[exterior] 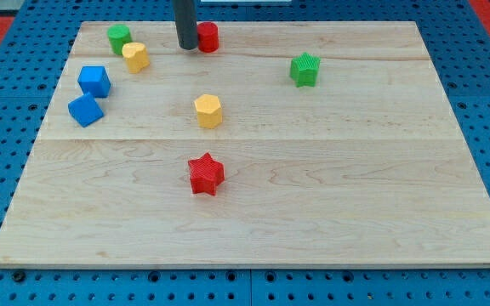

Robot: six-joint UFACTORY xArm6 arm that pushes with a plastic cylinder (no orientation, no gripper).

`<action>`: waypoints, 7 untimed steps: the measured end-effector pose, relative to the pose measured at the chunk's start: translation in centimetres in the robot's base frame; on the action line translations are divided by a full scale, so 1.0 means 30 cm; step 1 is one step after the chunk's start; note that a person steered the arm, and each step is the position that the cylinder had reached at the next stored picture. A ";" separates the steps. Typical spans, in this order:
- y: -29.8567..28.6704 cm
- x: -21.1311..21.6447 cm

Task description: Push the red circle to the top center

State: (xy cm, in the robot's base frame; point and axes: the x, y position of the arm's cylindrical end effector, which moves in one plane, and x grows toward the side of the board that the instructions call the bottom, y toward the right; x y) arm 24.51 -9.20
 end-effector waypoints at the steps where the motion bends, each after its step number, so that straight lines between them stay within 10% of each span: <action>1: 0.002 -0.062; 7: 0.231 -0.130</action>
